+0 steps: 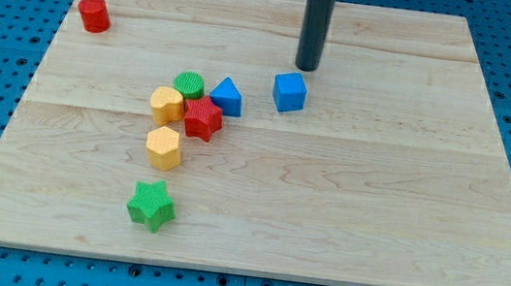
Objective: Push the blue cube diagonally right below blue triangle
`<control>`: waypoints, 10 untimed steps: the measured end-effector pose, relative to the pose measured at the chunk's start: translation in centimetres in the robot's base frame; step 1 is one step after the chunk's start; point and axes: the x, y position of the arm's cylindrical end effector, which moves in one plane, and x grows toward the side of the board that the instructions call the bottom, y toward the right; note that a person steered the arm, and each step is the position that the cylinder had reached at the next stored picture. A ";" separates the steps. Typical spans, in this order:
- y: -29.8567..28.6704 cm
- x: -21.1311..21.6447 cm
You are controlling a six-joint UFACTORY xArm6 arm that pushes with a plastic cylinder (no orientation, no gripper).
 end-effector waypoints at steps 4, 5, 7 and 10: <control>4.8 5.5; 4.6 7.7; 4.2 8.9; 0.2 8.7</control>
